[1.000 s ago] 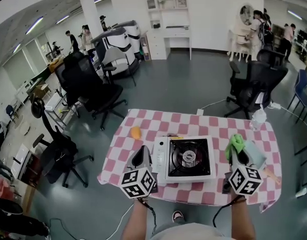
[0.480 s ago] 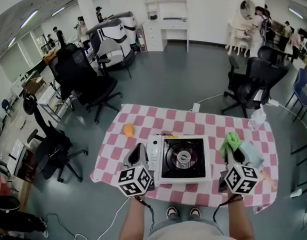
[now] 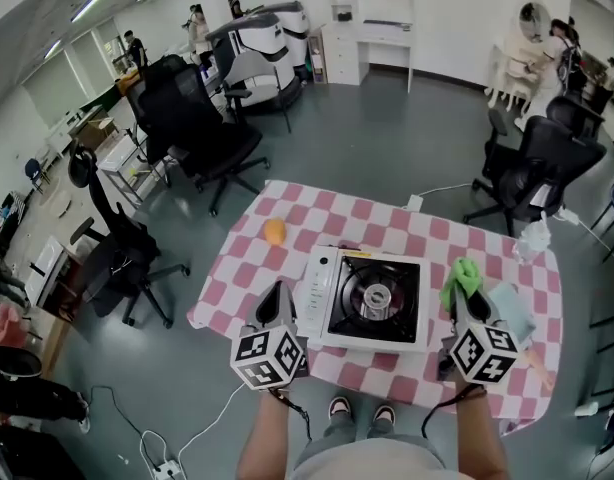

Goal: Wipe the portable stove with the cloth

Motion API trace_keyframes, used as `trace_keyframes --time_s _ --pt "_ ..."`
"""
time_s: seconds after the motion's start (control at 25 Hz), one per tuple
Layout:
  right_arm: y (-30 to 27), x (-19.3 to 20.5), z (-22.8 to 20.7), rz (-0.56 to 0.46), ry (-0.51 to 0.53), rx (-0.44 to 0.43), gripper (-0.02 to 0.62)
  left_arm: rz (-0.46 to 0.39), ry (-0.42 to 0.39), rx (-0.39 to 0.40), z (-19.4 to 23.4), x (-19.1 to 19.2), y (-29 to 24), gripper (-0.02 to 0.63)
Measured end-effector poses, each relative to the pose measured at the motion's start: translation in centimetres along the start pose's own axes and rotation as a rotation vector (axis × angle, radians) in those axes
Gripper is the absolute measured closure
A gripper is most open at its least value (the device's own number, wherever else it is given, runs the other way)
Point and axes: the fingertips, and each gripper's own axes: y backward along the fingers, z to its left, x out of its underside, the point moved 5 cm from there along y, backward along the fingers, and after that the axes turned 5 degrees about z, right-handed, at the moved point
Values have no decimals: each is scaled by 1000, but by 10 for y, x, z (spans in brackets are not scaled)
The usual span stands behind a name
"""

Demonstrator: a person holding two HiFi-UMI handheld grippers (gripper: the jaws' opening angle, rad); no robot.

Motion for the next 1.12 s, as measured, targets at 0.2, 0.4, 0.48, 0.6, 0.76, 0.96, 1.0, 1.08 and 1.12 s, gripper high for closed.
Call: trace_keyframes --time_s 0.2,0.4,0.48,0.6,0.76,0.96,1.0,1.08,1.12 --pt "-14 18 27 55 18 -90 517 5 3 -84 23 10 30 606" --pt "-27 34 57 103 33 -169 517 21 15 -152 45 21 55 606" --pt "-30 42 71 128 43 -203 517 31 24 -183 55 28 67 606" --pt "-34 60 87 170 53 -242 517 46 40 -219 68 39 78 606" --pt "-37 86 105 242 58 -284 517 77 59 -256 82 58 93 606" --pt "-41 117 131 317 73 -340 517 108 84 -294 102 80 103 606" --pt "-42 123 135 330 72 -349 517 115 87 -298 106 84 103 606" --pt "-43 135 141 357 78 -364 517 126 93 -302 111 92 103 606" --pt "-43 139 143 370 83 -370 517 130 97 -304 113 96 103 606"
